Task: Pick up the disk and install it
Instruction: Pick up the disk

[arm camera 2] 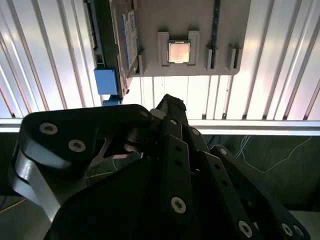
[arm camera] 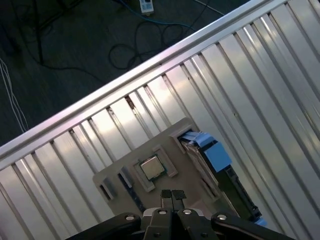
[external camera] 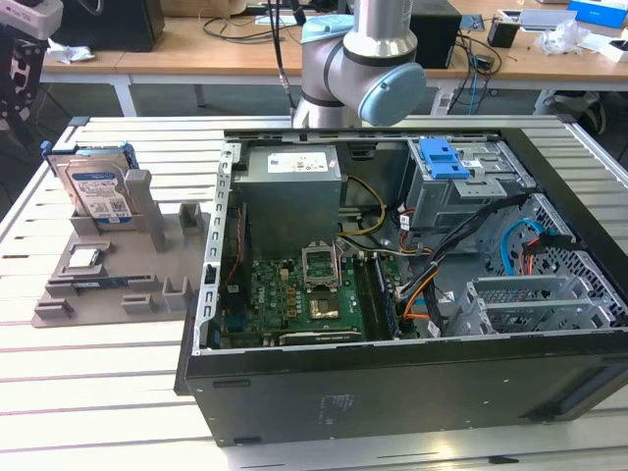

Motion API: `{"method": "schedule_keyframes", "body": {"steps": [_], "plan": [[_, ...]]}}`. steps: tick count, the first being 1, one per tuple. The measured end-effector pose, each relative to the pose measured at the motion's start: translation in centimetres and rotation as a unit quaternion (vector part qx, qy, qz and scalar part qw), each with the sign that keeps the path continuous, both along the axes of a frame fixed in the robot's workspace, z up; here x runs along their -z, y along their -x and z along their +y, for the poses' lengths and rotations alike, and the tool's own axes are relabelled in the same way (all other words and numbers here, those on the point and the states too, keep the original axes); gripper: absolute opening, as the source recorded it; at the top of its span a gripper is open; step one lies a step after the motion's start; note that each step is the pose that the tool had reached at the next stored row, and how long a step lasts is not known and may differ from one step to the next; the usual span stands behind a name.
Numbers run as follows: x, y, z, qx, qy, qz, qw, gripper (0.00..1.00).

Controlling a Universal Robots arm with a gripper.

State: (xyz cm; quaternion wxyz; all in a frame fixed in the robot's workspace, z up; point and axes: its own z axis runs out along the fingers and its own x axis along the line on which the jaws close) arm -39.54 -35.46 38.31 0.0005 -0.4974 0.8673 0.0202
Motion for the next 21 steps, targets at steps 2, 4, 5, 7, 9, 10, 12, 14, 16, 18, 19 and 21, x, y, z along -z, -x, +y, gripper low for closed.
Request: {"method": "schedule_keyframes", "body": {"steps": [2,4,5,7,9,10,12,14,16,18,19,21], "plan": [[0.00,0.00,0.00,-0.007,0.0002,0.0000,1.0000,0.11],[0.00,0.00,0.00,-0.015,0.0003,0.0000,0.9999,0.11],[0.00,0.00,0.00,-0.018,0.0003,0.0000,0.9998,0.11],[0.00,0.00,0.00,-0.025,0.0005,0.0000,0.9997,0.11],[0.00,0.00,0.00,-0.032,0.0006,0.0000,0.9995,0.11],[0.00,0.00,0.00,-0.035,0.0007,0.0000,0.9994,0.11],[0.00,0.00,0.00,-0.044,0.0009,0.0000,0.9990,0.11],[0.00,0.00,0.00,-0.054,0.0010,0.0000,0.9985,0.11],[0.00,0.00,0.00,-0.062,0.0010,0.0000,0.9981,0.11],[0.00,0.00,0.00,-0.066,0.0010,0.0000,0.9978,0.11],[0.00,0.00,0.00,-0.068,0.0010,0.0000,0.9977,0.11],[0.00,0.00,0.00,-0.073,0.0010,0.0000,0.9974,0.11]]}}
